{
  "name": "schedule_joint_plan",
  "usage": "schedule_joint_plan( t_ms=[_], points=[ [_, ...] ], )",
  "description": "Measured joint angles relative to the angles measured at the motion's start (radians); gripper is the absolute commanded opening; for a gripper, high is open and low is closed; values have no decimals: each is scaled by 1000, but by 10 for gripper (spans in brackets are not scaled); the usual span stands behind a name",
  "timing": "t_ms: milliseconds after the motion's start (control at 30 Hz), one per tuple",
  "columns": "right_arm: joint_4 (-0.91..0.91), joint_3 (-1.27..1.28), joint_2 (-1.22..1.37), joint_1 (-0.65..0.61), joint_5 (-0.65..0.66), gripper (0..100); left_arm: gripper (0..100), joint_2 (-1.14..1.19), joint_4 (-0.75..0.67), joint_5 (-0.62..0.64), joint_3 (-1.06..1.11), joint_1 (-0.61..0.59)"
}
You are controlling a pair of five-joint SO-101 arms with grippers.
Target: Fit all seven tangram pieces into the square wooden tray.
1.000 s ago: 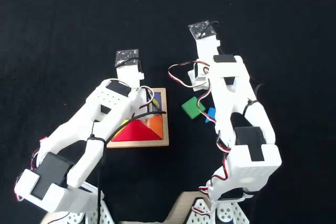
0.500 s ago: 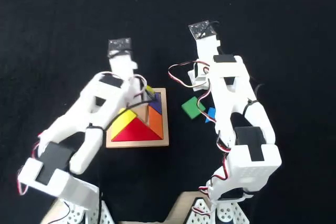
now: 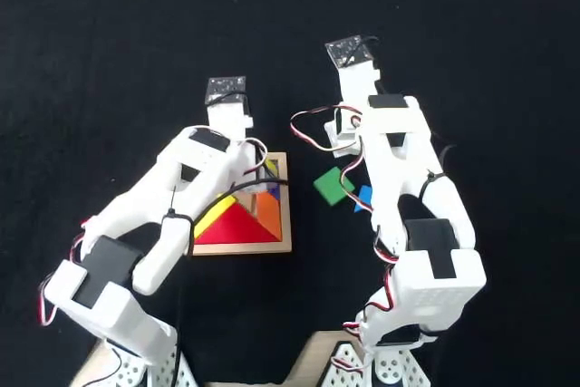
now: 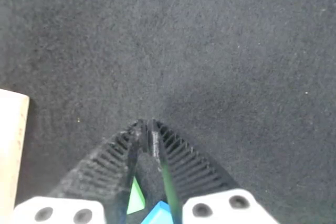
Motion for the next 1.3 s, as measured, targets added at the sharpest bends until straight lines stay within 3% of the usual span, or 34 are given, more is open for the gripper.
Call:
schedule_joint_plan(
  t_ms=[400,633,967,1100,1300],
  points=[
    [0,0,0,0,0,11,270,-81,32,8,5,43],
    [0,0,0,0,0,11,270,-290,32,6,97,-28],
    [0,0,0,0,0,15,270,-790,107,-232,316,-331],
    [87,-31,-9,0,46,26,270,-921,107,-282,460,-489],
    [310,-81,-86,-2,61,250,270,-964,106,-358,609,-701]
  ],
)
